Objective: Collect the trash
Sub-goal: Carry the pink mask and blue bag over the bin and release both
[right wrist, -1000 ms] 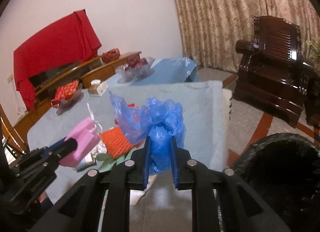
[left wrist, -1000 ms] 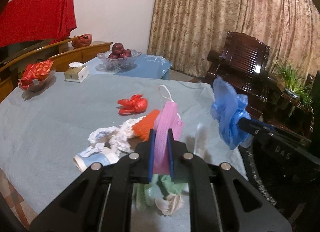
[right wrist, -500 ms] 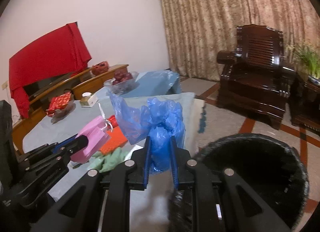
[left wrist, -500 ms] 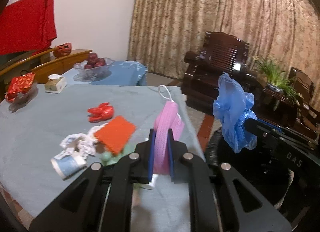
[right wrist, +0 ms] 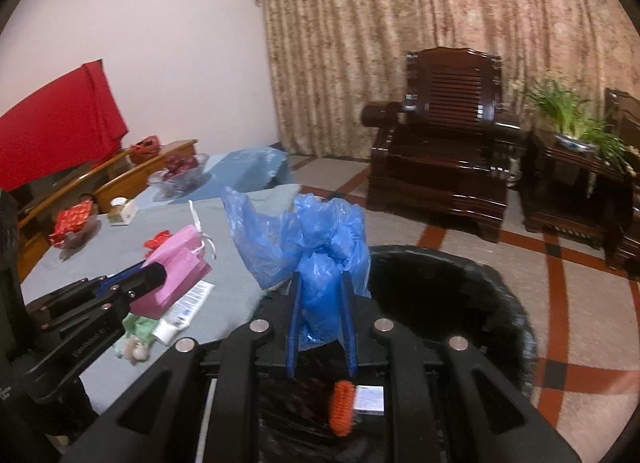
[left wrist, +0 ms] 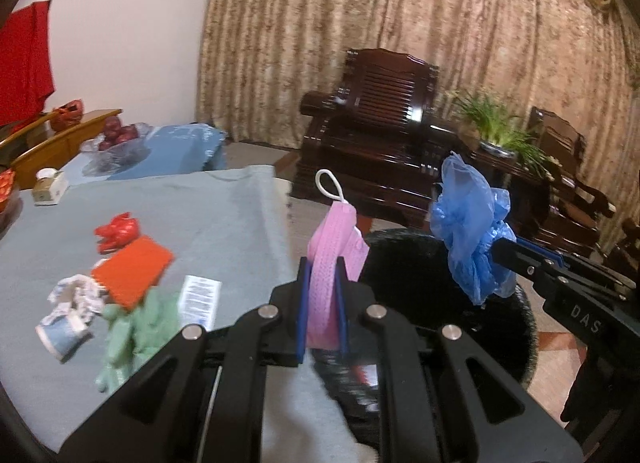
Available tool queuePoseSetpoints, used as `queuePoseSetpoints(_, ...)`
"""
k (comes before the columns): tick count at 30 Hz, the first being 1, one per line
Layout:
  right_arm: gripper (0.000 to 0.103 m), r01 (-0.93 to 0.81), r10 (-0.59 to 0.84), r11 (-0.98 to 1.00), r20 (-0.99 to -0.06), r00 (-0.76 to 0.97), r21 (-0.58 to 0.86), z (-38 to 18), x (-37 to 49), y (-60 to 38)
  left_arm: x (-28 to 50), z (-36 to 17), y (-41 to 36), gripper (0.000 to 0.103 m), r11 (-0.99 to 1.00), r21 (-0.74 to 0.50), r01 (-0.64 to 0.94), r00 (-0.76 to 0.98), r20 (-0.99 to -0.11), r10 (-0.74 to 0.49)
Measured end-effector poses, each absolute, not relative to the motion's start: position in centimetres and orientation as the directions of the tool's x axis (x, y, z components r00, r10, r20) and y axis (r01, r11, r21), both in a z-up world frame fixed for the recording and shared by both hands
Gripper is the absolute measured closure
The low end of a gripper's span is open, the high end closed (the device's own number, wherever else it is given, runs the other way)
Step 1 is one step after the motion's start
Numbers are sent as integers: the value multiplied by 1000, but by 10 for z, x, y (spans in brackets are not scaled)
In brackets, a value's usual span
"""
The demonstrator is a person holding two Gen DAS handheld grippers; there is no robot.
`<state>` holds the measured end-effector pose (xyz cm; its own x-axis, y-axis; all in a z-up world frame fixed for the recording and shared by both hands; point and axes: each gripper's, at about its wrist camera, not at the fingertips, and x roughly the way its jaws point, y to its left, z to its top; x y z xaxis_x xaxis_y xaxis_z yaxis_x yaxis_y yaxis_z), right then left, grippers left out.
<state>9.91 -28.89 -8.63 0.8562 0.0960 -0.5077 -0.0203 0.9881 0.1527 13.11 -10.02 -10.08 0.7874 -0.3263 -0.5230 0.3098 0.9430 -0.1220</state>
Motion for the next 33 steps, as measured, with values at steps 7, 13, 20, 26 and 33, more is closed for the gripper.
queuePoseSetpoints(7,85,63,27,987,-529,848,151,-97,85,-324,135,-109,-136,92,915,-127,383,749,-538,-387)
queuePoseSetpoints(13,85,120,-16,981,-557,830,151,-110,82,-346,145,-122,-161,92,897,-133,421,715,-559,-419)
queuePoseSetpoints(20,85,161,-28,972,-600,800,169,-129,82,-364,153,-132,-181,85,878,-139,458,682,-578,-448)
queuePoseSetpoints(26,77,195,-60,969,-624,780,150,-137,82,-371,156,-137,-183,51,867,-168,469,661,-585,-471)
queuePoseSetpoints(33,20,234,-105,963,-621,777,130,-138,78,-373,151,-131,-165,15,890,-167,424,704,-558,-440)
